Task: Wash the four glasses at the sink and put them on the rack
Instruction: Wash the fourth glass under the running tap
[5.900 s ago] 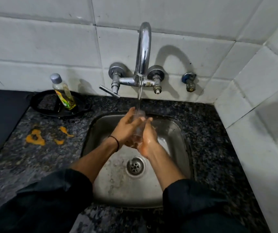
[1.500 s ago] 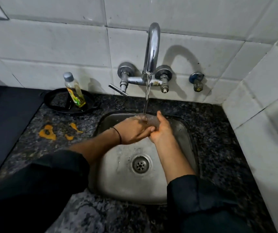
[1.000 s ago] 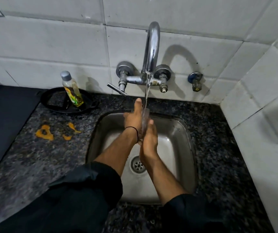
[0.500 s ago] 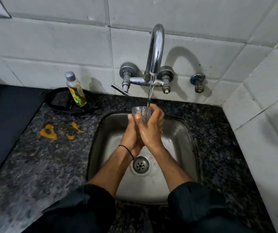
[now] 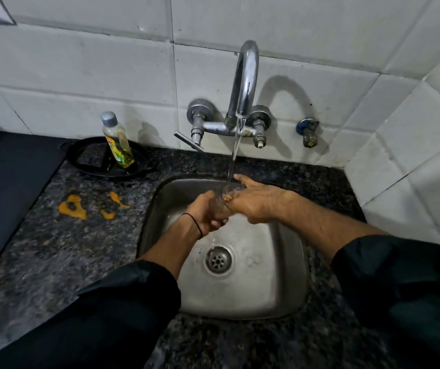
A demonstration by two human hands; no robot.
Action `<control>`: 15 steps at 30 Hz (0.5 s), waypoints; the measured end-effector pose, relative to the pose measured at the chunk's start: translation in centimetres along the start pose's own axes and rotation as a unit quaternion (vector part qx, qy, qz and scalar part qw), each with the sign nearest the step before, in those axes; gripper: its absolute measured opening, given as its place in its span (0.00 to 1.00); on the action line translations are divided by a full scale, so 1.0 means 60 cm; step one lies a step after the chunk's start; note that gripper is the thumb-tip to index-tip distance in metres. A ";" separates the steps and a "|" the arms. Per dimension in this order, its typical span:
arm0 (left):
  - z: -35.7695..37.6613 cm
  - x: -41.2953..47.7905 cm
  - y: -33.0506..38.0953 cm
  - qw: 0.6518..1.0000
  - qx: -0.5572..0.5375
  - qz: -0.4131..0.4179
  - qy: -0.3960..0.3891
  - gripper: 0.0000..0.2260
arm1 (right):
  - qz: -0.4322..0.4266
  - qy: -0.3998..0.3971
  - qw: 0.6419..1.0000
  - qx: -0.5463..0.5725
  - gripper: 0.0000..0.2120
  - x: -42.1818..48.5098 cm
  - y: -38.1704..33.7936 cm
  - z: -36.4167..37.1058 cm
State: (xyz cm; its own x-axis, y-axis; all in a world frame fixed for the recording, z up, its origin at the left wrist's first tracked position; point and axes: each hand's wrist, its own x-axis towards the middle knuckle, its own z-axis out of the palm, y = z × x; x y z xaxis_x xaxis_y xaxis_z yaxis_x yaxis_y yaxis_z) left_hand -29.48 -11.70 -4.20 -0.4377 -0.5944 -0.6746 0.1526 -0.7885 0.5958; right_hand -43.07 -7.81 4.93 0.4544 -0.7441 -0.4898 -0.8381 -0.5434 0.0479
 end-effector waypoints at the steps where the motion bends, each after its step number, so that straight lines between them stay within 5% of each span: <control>1: 0.005 0.000 0.005 1.000 0.002 0.015 0.005 0.16 | 0.013 0.015 0.999 0.033 0.25 0.003 -0.002 0.003; 3: 0.011 0.004 0.008 0.998 -0.022 0.058 0.025 0.13 | 0.073 0.067 0.973 0.208 0.14 0.019 -0.015 0.006; 5: 0.011 0.013 0.007 0.993 -0.063 0.093 0.049 0.14 | 0.152 0.099 0.873 0.453 0.04 0.040 -0.035 0.013; 7: 0.006 0.022 0.004 0.989 -0.073 0.112 0.063 0.14 | 0.213 0.138 0.774 0.580 0.04 0.061 -0.052 0.021; 8: 0.000 0.023 0.003 0.989 -0.066 0.119 0.063 0.14 | 0.218 0.159 0.776 0.570 0.05 0.065 -0.063 0.028; 9: -0.005 0.026 0.003 0.990 -0.059 0.118 0.055 0.15 | 0.201 0.178 0.815 0.513 0.04 0.063 -0.068 0.034; 12: -0.019 0.025 0.009 0.996 -0.012 0.077 0.041 0.14 | 0.059 0.136 0.977 0.151 0.11 0.039 -0.046 0.034; 14: -0.019 0.021 0.015 0.998 0.046 0.035 0.038 0.16 | -0.005 0.068 0.996 -0.058 0.21 0.024 -0.022 0.027; 15: -0.018 0.022 0.017 0.997 0.065 0.027 0.044 0.16 | -0.005 0.058 0.995 -0.078 0.24 0.026 -0.015 0.032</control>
State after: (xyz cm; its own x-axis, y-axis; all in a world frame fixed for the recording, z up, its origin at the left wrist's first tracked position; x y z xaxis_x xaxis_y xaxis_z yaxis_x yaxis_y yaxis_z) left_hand -28.93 -13.45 -4.94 -0.3514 -0.6522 -0.6717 0.0561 -0.7308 0.6803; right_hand -42.19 -7.75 2.45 0.5021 -0.7727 -0.3883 -0.7798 -0.5987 0.1830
